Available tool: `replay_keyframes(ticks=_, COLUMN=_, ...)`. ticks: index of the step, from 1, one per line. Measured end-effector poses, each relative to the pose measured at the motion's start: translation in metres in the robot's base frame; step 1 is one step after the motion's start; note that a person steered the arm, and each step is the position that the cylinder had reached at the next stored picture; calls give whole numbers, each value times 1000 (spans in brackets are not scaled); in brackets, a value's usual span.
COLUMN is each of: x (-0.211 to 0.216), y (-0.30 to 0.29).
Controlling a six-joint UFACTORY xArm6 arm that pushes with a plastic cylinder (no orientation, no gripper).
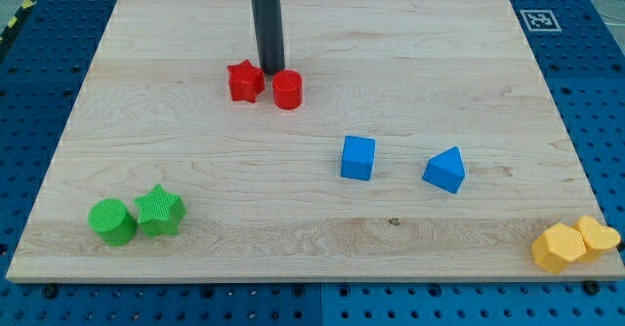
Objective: Move the red blocks towards the left center
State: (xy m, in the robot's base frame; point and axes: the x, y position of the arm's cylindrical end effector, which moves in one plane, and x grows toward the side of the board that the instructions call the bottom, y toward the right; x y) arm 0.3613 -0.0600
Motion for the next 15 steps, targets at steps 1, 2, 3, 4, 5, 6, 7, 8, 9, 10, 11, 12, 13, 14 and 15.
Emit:
replay_keyframes(ticks=1, x=42, y=-13)
replay_keyframes(ticks=2, x=40, y=-19)
replay_keyframes(ticks=3, x=-1, y=1)
replay_keyframes(ticks=4, x=-20, y=54)
replay_keyframes(ticks=5, x=-6, y=123)
replay_keyframes(ticks=6, x=42, y=145)
replay_keyframes(ticks=7, x=64, y=81)
replay_keyframes(ticks=8, x=59, y=-6)
replay_keyframes(ticks=9, x=58, y=-17)
replay_keyframes(ticks=10, x=58, y=-18)
replay_keyframes(ticks=11, x=54, y=-53)
replay_keyframes(ticks=12, x=75, y=-38)
replay_keyframes(ticks=13, x=90, y=28)
replay_keyframes(ticks=14, x=66, y=67)
replay_keyframes(ticks=15, x=47, y=68)
